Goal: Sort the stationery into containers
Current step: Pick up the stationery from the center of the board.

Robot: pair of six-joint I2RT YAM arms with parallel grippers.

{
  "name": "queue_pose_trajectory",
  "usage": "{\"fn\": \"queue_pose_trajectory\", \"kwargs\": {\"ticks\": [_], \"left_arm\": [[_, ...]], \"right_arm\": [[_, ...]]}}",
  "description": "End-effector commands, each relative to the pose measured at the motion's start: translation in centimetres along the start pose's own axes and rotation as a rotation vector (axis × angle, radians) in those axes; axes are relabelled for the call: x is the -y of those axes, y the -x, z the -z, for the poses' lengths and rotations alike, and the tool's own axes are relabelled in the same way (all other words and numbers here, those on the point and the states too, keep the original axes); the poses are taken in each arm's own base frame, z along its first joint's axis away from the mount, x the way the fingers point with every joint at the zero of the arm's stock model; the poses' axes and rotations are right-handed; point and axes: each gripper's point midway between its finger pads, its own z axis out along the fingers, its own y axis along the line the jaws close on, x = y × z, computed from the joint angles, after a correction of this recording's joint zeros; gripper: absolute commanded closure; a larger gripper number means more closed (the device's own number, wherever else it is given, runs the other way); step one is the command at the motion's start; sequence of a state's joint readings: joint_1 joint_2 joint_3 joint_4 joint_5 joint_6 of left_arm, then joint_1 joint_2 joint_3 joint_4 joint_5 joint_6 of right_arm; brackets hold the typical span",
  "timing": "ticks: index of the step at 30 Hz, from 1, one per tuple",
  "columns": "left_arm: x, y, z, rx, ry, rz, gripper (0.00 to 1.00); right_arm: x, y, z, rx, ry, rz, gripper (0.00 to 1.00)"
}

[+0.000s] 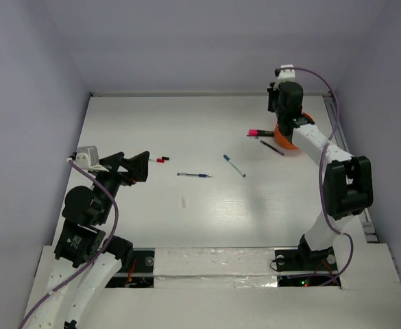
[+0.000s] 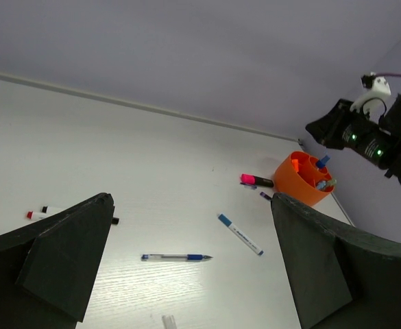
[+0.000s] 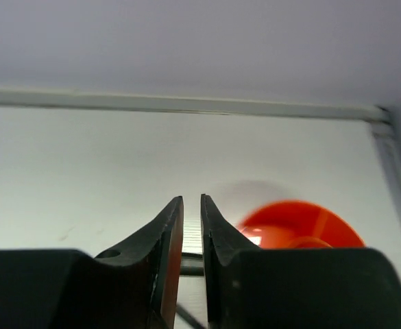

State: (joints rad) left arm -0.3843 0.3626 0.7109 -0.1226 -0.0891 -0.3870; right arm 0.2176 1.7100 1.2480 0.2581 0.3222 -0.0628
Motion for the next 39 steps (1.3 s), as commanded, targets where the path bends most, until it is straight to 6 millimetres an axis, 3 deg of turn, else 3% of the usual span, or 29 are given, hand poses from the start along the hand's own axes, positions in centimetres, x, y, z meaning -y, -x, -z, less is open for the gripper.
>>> {"fn": "queue_pose_trajectory", "kwargs": {"ticks": [1,4,7,10,14,17,20,21,30,31,39], "left_arm": [[0.6,0.8,-0.2,0.041,-0.030,0.010,0.01],[0.6,0.7,-0.3,0.035,-0.032,0.008,0.01],[0.6,0.6,-0.4,0.030,-0.033,0.007,0.01],[0.6,0.5,-0.5,0.026,-0.031,0.006,0.01],[0.5,0.3,-0.7,0.015,-0.024,0.003,0.01],[0.4,0.2,-0.8,0.013,-0.019,0.003,0.01],[0.4,0.2,-0.8,0.013,-0.018,0.001,0.01],[0.3,0.2,-0.8,0.013,-0.016,0.001,0.01],[0.2,0.2,-0.9,0.009,-0.009,-0.004,0.01],[0.2,0.1,-0.9,0.008,-0.008,-0.004,0.01],[0.2,0.1,-1.0,0.006,-0.009,-0.004,0.01]], "right_arm": [[-6.7,-1.0,1.9,-0.202,0.382,0.077,0.79],[-7.2,-1.9,1.2,-0.289,0.408,0.103,0.82],[-6.8,-5.6,1.0,-0.444,0.393,0.153,0.80],[-6.0,-6.5,0.4,-0.496,0.350,0.196,0.76],[-5.3,-8.3,-1.2,-0.556,0.300,0.259,0.53],[-5.2,-8.2,-1.8,-0.561,0.307,0.303,0.44],[-4.9,-10.1,-2.3,-0.639,0.311,0.372,0.43],[-4.9,-11.6,-2.7,-0.679,0.313,0.395,0.43],[-4.5,-13.3,-4.3,-0.702,0.301,0.471,0.46],[-4.5,-14.2,-4.2,-0.731,0.308,0.480,0.46],[-4.2,-15.2,-3.5,-0.800,0.334,0.532,0.47]]}}
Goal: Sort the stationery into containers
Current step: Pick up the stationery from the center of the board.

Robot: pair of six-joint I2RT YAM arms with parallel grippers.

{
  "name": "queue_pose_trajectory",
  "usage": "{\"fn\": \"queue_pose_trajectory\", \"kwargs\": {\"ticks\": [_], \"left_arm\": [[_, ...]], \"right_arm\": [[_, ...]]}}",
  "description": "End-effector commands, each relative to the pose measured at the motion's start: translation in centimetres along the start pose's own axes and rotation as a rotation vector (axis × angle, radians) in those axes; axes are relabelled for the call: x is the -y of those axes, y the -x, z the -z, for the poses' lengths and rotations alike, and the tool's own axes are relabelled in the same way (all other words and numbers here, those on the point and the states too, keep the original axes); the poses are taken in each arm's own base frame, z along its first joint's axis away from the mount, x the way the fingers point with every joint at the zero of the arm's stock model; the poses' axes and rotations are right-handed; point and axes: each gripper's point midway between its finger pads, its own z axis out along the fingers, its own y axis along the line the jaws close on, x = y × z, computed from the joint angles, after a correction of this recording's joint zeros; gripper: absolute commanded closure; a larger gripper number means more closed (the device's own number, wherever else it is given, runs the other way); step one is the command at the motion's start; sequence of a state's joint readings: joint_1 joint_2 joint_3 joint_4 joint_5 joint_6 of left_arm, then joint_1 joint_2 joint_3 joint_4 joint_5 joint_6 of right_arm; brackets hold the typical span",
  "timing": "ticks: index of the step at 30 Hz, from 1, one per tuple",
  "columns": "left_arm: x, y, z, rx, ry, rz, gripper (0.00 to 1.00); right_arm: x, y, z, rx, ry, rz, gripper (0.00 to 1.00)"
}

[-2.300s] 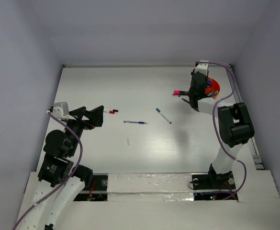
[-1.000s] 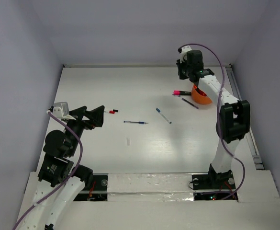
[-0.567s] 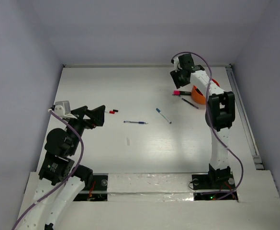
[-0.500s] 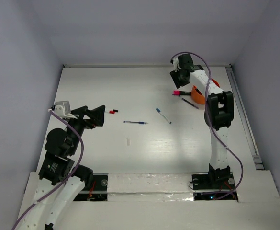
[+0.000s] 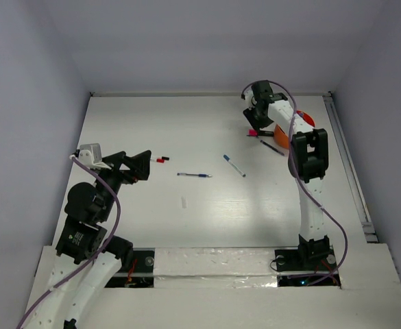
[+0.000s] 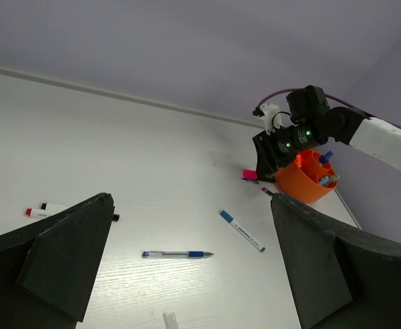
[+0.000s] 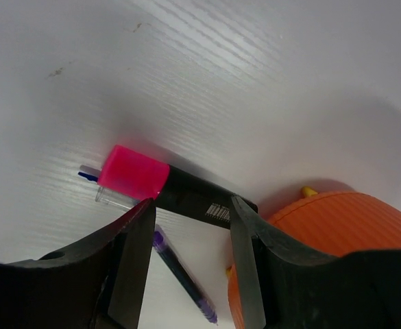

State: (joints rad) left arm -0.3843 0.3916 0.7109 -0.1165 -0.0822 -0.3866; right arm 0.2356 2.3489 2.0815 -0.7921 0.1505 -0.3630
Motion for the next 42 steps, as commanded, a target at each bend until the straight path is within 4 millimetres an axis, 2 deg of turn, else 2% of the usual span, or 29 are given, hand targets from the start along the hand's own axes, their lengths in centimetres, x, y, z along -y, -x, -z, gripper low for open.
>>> {"fn": "queue_pose_trajectory", "kwargs": {"ticks": [1,8,14,17,22,24,27,29,42], "left_arm": [[0.3,0.7,-0.4,0.029,-0.012,-0.001,0.01],[0.3,0.6,-0.3,0.029,-0.017,-0.001,0.01],[0.3,0.6,-0.4,0.027,-0.017,-0.001,0.01],[0.3,0.6,-0.4,0.026,-0.016,-0.001,0.01],[0.3,0.5,-0.5,0.023,-0.015,-0.002,0.01],[0.3,0.4,-0.5,0.020,-0.015,-0.002,0.01],[0.3,0.5,-0.5,0.025,-0.017,-0.002,0.01],[0.1,0.5,-0.6,0.025,-0.007,-0.001,0.01],[-0.5,-0.1,-1.2,0.003,0.017,-0.003,0.01]], "right_arm": [[0.6,0.0,0.8,-0.020,-0.006,0.039,0.47],[0.3,-1.5,-0.9,-0.087,-0.006,0.076,0.47],[0.0,-1.0,-2.0,-0.061,0.013,0.108,0.46],[-1.0,-0.8,-2.5,-0.049,0.062,0.107,0.47],[-1.3,-0.5,-3.1,-0.031,0.079,0.108,0.59],[-1.2,0.1,-3.2,-0.004,0.069,0.108,0.60],[-1.5,0.2,-3.6,0.013,0.079,0.104,0.56],[-1.7,0.2,-3.9,0.012,0.088,0.103,0.47],[-3.0,-0.1,-5.7,0.041,0.294,-0.010,0.49]]}}
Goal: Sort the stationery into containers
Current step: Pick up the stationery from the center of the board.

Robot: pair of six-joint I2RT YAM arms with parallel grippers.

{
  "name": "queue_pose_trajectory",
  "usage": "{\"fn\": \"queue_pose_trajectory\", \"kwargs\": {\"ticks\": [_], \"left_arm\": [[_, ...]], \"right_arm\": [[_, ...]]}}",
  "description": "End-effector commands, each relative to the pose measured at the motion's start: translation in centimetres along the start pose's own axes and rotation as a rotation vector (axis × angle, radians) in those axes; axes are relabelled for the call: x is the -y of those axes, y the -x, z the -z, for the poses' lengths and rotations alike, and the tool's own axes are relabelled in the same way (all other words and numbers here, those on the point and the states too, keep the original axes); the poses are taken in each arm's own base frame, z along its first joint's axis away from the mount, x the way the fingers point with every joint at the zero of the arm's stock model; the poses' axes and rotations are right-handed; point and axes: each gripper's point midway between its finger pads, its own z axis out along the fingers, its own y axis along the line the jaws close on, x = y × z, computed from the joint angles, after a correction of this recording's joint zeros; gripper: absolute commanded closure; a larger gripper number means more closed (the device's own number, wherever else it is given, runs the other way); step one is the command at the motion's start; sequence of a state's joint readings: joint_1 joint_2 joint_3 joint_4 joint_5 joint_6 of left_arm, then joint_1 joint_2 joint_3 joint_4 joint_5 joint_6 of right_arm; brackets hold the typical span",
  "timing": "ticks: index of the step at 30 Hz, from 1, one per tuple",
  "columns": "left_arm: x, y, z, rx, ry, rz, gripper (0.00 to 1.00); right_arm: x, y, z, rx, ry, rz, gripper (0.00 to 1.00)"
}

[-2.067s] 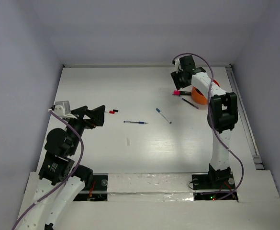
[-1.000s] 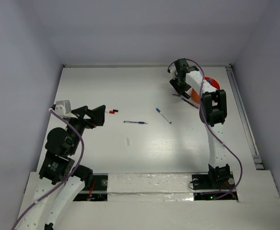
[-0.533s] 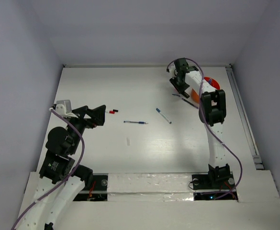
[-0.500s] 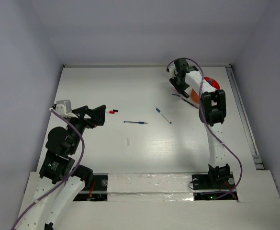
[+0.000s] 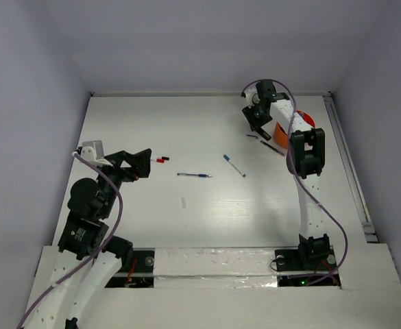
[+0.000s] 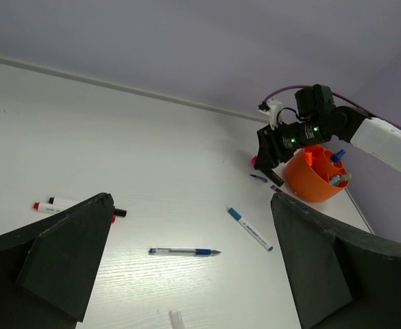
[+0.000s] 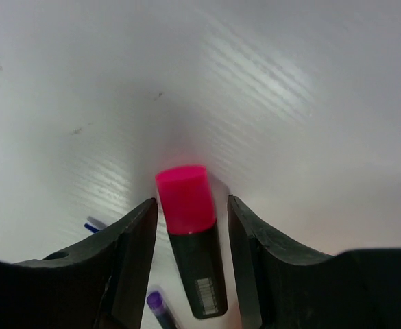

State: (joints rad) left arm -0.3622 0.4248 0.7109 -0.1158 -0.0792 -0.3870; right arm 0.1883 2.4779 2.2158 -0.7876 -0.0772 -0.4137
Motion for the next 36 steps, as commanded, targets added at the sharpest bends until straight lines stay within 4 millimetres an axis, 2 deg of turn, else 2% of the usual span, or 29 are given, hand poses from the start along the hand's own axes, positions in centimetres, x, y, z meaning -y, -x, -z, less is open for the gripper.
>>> {"fn": "queue_pose_trajectory", "kwargs": {"ticks": [1,6,7,8,10,13,14,16,17,18,19,21,22,24,25,26,28,29,31,32,33,34,35,36], "left_arm": [[0.2,0.4,-0.5,0.023,-0.015,0.002,0.01],[-0.1,0.4,-0.7,0.024,-0.004,0.002,0.01],[-0.1,0.4,-0.8,0.024,-0.006,0.002,0.01],[0.0,0.4,-0.8,0.022,-0.007,0.002,0.01],[-0.2,0.5,-0.8,0.025,-0.001,0.001,0.01],[-0.2,0.5,-0.8,0.026,-0.002,0.001,0.01],[-0.2,0.5,-0.8,0.025,-0.001,0.001,0.01],[-0.2,0.6,-0.7,0.031,0.000,0.002,0.01],[-0.2,0.6,-0.7,0.031,0.000,0.002,0.01],[-0.2,0.6,-0.6,0.031,-0.002,0.002,0.01],[-0.2,0.6,-0.6,0.031,-0.002,0.003,0.01],[-0.3,0.8,-0.6,0.038,0.001,0.003,0.01],[-0.3,0.8,-0.5,0.039,0.000,0.003,0.01],[-0.2,0.9,-0.5,0.043,-0.003,0.004,0.01],[-0.2,1.0,-0.4,0.046,-0.004,0.004,0.01],[-0.2,1.0,-0.4,0.046,-0.006,0.004,0.01],[-0.1,1.1,-0.2,0.053,-0.010,0.005,0.01],[0.0,1.2,-0.2,0.057,-0.013,0.005,0.01],[0.1,1.4,-0.1,0.062,-0.019,0.005,0.01],[0.2,1.4,0.0,0.064,-0.023,0.006,0.01],[0.2,1.5,0.1,0.068,-0.028,0.007,0.01],[0.3,1.5,0.1,0.069,-0.030,0.009,0.01],[0.3,1.6,0.2,0.072,-0.031,0.008,0.01],[0.4,1.7,0.3,0.077,-0.035,0.008,0.01]], "right_arm": [[-1.3,-1.4,-2.4,-0.025,0.108,-0.030,0.49],[-0.8,-2.0,-3.3,-0.041,0.099,-0.052,0.60],[-0.8,-2.2,-3.5,-0.047,0.098,-0.052,0.64],[-0.8,-2.3,-3.7,-0.048,0.095,-0.052,0.74],[-0.3,-2.4,-3.8,-0.050,0.070,-0.050,0.80],[0.7,-1.2,-3.3,0.002,0.016,-0.045,0.86],[1.5,0.4,-3.2,0.070,-0.022,-0.041,0.87],[2.0,2.0,-1.6,0.143,-0.049,-0.045,0.89],[2.5,3.8,-0.8,0.212,-0.069,-0.043,0.93],[2.6,5.2,0.8,0.265,-0.069,-0.057,0.94],[2.5,5.8,1.3,0.291,-0.064,-0.064,0.94],[2.7,8.2,3.3,0.395,-0.072,-0.095,0.95],[2.9,9.9,6.0,0.464,-0.081,-0.100,0.95],[2.7,10.9,7.7,0.552,-0.078,-0.141,0.97],[3.0,12.2,10.8,0.618,-0.099,-0.152,0.97],[2.8,12.2,11.3,0.649,-0.103,-0.170,0.97],[2.6,12.8,13.7,0.715,-0.100,-0.213,0.98],[2.4,13.0,15.9,0.764,-0.104,-0.221,0.98],[2.2,13.5,18.1,0.826,-0.102,-0.254,0.98],[2.3,14.2,20.9,0.887,-0.118,-0.255,0.98],[2.4,12.9,20.5,0.872,-0.141,-0.289,0.98],[2.6,12.4,21.0,0.882,-0.164,-0.305,0.98],[3.1,12.4,22.1,0.922,-0.202,-0.318,0.98],[3.3,12.0,24.1,0.958,-0.233,-0.334,0.99]]}}
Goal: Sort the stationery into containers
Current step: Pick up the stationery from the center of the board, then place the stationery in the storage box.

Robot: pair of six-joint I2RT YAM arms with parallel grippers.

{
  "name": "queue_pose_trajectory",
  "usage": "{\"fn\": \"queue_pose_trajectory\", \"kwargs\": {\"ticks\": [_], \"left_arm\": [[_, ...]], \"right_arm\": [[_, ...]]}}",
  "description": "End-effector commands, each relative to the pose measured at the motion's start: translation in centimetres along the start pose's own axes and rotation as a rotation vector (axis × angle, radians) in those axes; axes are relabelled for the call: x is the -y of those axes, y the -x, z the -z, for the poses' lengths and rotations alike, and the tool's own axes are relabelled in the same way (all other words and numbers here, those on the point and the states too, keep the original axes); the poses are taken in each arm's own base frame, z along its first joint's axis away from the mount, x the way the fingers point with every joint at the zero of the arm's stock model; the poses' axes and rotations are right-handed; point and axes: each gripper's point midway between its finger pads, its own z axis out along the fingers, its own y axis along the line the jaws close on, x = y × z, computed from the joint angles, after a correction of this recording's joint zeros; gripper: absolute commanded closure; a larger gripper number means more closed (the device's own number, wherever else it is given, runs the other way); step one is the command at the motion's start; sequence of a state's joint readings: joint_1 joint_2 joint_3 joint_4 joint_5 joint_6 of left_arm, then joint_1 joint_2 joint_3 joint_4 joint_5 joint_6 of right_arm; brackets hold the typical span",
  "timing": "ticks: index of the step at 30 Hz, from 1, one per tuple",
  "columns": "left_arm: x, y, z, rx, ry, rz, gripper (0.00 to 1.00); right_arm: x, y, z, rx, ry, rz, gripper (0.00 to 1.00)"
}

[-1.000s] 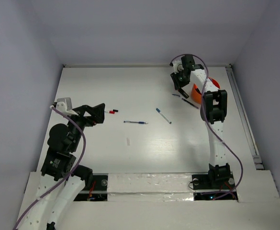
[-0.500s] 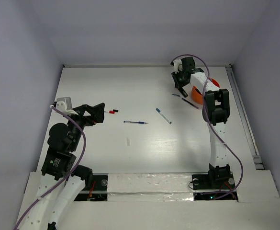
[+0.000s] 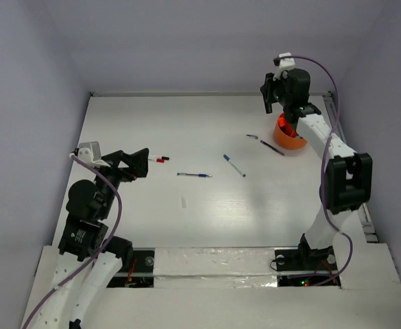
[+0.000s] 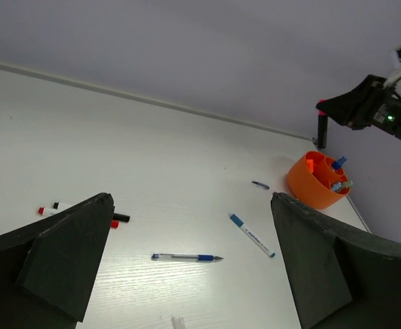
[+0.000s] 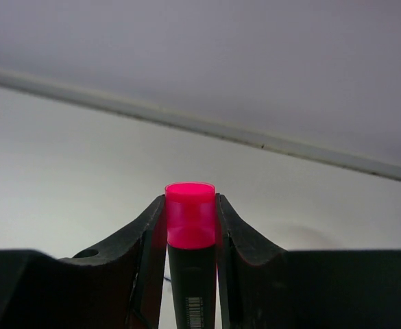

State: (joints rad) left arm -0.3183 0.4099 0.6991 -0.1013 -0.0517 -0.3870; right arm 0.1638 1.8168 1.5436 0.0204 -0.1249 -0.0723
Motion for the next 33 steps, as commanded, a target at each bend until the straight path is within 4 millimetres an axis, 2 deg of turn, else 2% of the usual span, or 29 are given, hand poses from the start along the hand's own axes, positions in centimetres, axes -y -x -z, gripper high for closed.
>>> {"fn": "queue_pose_trajectory", "kwargs": {"ticks": [1,3,4,7,11,15,21,23,26,33], "left_arm": [[0.9,1.4,0.3,0.057,-0.045,0.011,0.01],[1.1,1.4,0.4,0.059,-0.053,0.011,0.01],[1.2,1.4,0.4,0.059,-0.058,0.011,0.01],[1.2,1.5,0.4,0.060,-0.060,0.010,0.01],[1.2,1.5,0.5,0.061,-0.061,0.010,0.01],[1.3,1.6,0.7,0.066,-0.065,0.009,0.01],[1.4,1.4,0.6,0.056,-0.072,0.011,0.01],[1.5,1.4,0.6,0.057,-0.073,0.012,0.01],[1.4,1.4,0.6,0.057,-0.071,0.011,0.01],[1.3,1.4,0.5,0.057,-0.064,0.009,0.01]], "right_arm": [[2.2,1.9,2.5,0.150,-0.157,-0.063,0.99],[4.0,2.3,4.1,0.195,-0.268,-0.081,0.99],[4.3,0.5,4.3,0.175,-0.294,-0.109,1.00],[5.0,0.0,5.5,0.217,-0.349,-0.135,1.00],[6.6,-2.8,6.6,0.210,-0.459,-0.152,1.00],[7.8,-3.8,7.5,0.241,-0.541,-0.166,1.00],[8.6,-2.5,7.7,0.276,-0.582,-0.151,1.00],[8.9,-1.3,7.8,0.309,-0.596,-0.138,1.00],[9.6,-0.6,7.5,0.335,-0.608,-0.063,1.00],[9.4,-1.5,6.0,0.332,-0.558,0.015,1.00]]}}
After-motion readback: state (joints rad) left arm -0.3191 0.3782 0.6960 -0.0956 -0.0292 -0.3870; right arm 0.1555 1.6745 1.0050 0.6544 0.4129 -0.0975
